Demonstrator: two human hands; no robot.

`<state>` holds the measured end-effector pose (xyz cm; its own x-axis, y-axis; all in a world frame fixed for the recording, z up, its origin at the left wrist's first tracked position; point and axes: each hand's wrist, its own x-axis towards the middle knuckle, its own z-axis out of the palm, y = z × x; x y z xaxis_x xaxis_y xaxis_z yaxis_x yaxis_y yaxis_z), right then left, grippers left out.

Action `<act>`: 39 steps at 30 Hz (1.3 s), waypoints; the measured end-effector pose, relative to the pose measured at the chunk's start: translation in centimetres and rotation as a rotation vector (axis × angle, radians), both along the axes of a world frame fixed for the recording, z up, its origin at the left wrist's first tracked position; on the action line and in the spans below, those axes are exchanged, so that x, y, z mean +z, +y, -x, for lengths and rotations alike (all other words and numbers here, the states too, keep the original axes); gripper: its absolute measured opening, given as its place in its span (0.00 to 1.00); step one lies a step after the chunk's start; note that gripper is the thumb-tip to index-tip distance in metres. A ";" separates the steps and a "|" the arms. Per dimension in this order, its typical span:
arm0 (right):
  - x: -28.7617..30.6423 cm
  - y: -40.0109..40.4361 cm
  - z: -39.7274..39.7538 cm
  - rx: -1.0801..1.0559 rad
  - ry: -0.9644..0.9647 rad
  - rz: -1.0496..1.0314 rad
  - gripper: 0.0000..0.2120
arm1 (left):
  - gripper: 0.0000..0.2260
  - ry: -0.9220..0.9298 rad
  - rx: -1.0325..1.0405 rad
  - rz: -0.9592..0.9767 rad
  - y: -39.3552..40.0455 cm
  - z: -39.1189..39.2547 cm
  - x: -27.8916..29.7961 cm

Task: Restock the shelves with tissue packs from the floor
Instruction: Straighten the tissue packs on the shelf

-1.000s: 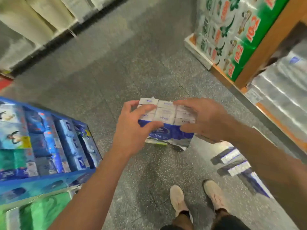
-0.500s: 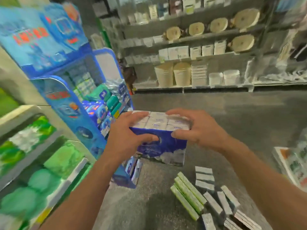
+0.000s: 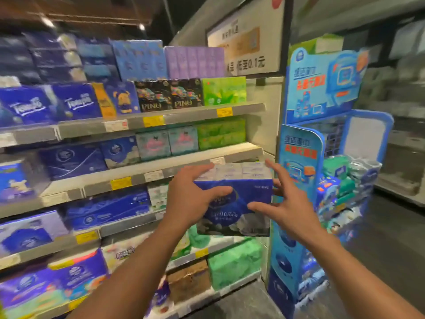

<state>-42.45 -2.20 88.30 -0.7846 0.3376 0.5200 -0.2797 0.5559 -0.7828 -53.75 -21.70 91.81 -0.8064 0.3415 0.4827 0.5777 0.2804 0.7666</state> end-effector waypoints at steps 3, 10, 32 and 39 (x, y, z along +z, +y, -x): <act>0.2 -4.3 8.1 0.075 0.024 0.052 0.44 | 0.33 -0.024 0.083 -0.021 -5.0 5.7 0.7; 0.9 -11.1 23.4 0.185 0.070 0.092 0.42 | 0.44 -0.091 0.219 -0.178 -13.1 16.9 0.3; -5.2 -15.3 60.5 0.446 -0.035 0.090 0.29 | 0.33 -0.149 0.578 -0.254 -16.9 48.2 -6.7; -6.3 -16.4 63.5 0.153 -0.048 -0.146 0.19 | 0.21 -0.084 0.629 -0.137 -17.0 53.6 -8.3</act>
<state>-105.96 -18.58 82.03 -0.8460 0.1361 0.5156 -0.3340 0.6184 -0.7113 -107.33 -38.68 83.47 -0.8693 -0.2680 0.4154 0.2720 0.4424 0.8546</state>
